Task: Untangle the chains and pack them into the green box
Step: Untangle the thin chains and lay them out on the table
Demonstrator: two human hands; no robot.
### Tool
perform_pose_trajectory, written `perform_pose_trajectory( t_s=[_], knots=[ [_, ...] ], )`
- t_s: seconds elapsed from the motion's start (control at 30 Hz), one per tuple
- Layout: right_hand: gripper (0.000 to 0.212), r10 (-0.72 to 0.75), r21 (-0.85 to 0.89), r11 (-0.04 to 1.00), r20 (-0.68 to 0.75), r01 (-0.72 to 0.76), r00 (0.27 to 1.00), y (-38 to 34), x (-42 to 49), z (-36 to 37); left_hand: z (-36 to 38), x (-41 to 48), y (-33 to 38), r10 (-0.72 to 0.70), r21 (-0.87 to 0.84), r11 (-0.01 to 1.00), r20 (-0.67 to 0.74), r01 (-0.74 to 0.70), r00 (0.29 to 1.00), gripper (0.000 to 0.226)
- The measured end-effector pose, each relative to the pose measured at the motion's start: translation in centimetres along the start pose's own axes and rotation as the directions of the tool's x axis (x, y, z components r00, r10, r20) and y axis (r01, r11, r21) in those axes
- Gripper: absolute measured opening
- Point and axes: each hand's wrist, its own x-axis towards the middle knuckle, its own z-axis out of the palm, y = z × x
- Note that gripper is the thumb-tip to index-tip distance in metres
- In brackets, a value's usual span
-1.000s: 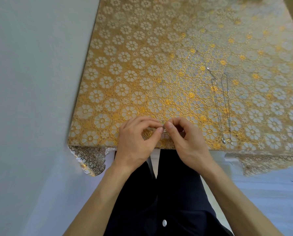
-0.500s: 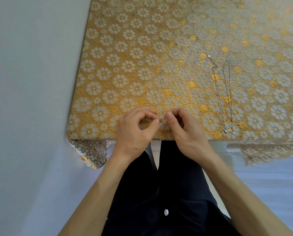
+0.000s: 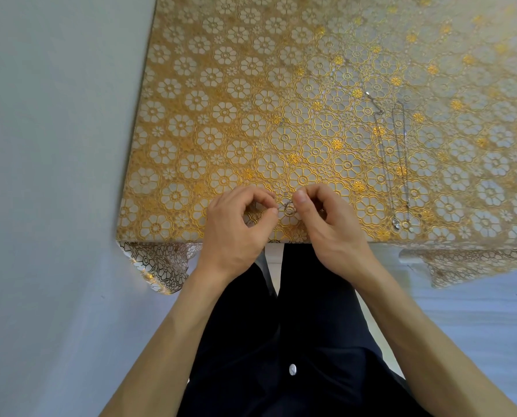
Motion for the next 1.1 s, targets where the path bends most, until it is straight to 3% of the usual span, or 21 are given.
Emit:
perform_pose_trajectory(
  t_s=[0.8,1.1],
  knots=[
    [0.025,-0.021,-0.130,0.991,0.029,0.025,0.999,0.28,-0.29,0.07,0.59,-0.20,0.37,0.071,0.110,0.992,-0.069,-0.063,0.995,0.009],
    [0.026,-0.003,-0.058,0.998,0.001,0.003,1.000,0.02,-0.13,-0.06,0.23,-0.35,0.11,0.038,0.084,0.996,-0.052,-0.034,0.998,0.010]
  ],
)
